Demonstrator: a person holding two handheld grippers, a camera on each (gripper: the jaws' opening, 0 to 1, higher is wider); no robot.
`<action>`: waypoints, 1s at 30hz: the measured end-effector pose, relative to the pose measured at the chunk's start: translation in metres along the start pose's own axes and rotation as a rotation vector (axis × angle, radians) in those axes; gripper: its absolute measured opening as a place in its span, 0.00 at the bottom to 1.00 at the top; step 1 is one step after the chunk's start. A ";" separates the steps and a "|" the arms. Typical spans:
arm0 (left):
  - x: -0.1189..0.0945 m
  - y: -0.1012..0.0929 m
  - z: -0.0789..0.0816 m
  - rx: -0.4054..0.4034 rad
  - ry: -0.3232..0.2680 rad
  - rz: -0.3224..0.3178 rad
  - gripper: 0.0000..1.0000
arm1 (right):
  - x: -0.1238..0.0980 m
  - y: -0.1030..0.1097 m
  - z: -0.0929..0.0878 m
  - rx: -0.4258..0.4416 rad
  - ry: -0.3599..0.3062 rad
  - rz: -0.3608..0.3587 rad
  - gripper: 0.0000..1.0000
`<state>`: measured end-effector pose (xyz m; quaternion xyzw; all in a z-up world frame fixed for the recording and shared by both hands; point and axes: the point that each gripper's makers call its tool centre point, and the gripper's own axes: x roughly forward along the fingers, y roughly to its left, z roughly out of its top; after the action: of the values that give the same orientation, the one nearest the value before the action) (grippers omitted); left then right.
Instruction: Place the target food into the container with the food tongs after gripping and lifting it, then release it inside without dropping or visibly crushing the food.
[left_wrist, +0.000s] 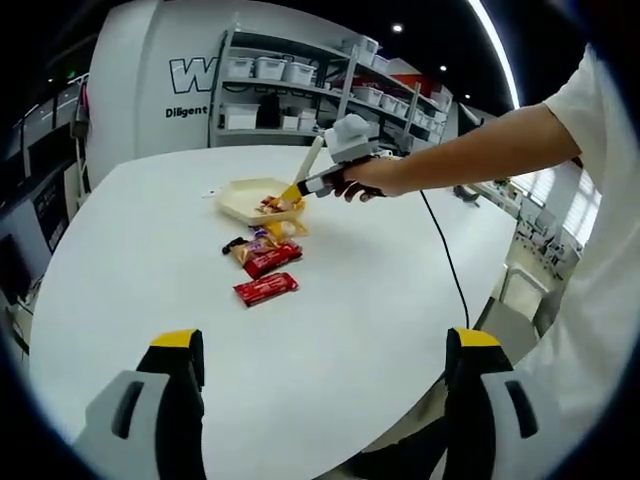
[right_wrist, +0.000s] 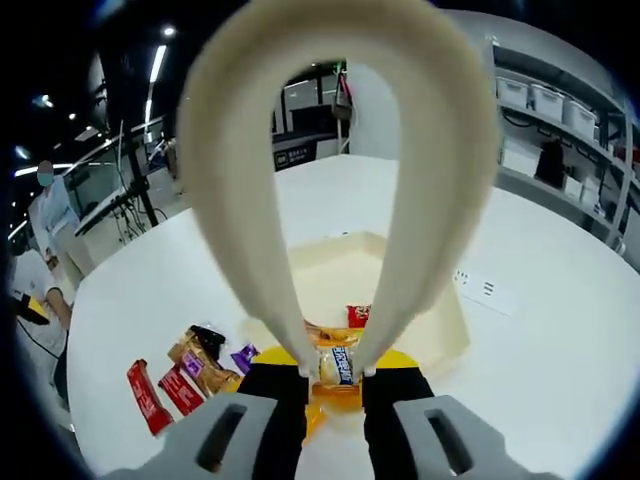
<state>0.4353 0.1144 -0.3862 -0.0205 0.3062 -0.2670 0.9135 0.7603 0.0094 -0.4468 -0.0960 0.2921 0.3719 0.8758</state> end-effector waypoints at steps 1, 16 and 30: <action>0.000 0.000 0.000 -0.001 0.001 0.001 0.99 | 0.001 -0.002 0.000 -0.002 0.004 -0.002 0.14; -0.001 0.011 0.000 -0.027 0.002 0.028 0.99 | 0.022 0.004 -0.006 -0.033 0.057 0.021 0.15; 0.000 0.013 0.002 -0.030 -0.003 0.022 0.99 | 0.022 -0.002 0.000 -0.014 0.009 0.023 0.16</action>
<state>0.4430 0.1253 -0.3876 -0.0313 0.3089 -0.2520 0.9166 0.7738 0.0209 -0.4594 -0.1003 0.2947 0.3834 0.8695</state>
